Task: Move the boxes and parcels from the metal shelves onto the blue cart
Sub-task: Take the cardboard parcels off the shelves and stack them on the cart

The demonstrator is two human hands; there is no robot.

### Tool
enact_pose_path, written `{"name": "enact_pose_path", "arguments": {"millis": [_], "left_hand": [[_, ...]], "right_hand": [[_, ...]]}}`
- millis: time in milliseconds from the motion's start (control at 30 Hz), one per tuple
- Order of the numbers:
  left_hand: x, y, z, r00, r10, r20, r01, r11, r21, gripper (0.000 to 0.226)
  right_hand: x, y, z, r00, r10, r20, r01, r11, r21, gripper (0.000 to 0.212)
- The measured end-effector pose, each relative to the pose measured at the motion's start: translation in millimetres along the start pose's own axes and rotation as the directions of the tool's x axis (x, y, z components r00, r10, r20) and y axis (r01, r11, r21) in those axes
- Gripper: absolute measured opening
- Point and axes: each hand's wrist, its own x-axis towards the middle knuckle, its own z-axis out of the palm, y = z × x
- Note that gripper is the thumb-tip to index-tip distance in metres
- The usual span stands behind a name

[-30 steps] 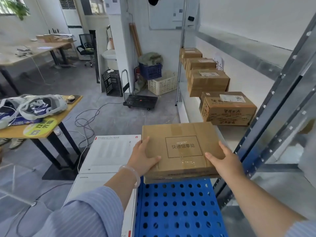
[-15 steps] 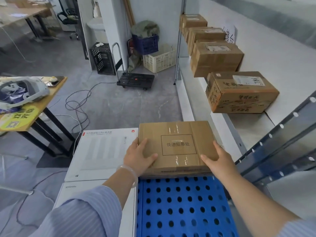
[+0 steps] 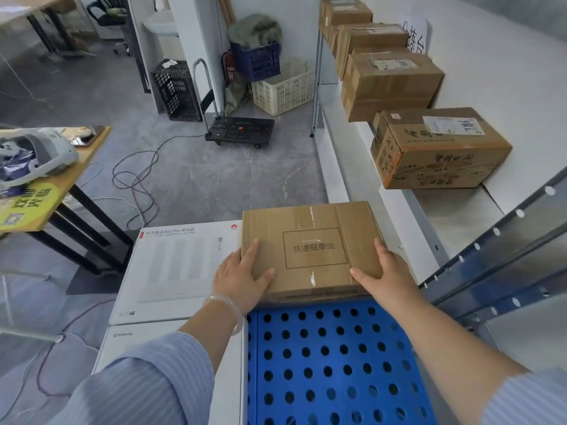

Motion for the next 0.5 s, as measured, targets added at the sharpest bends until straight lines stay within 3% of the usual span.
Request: {"name": "enact_pose_path", "arguments": {"millis": [200, 500], "left_hand": [[-13, 13, -4, 0.998, -0.001, -0.066, 0.008, 0.995, 0.104, 0.078], [-70, 81, 7, 0.943, 0.328, -0.061, -0.296, 0.907, 0.3, 0.077]], "right_hand": [[-26, -5, -12, 0.991, -0.096, -0.098, 0.073, 0.974, -0.214, 0.095], [-92, 14, -26, 0.951, -0.28, -0.129, 0.202, 0.881, -0.429, 0.1]]}}
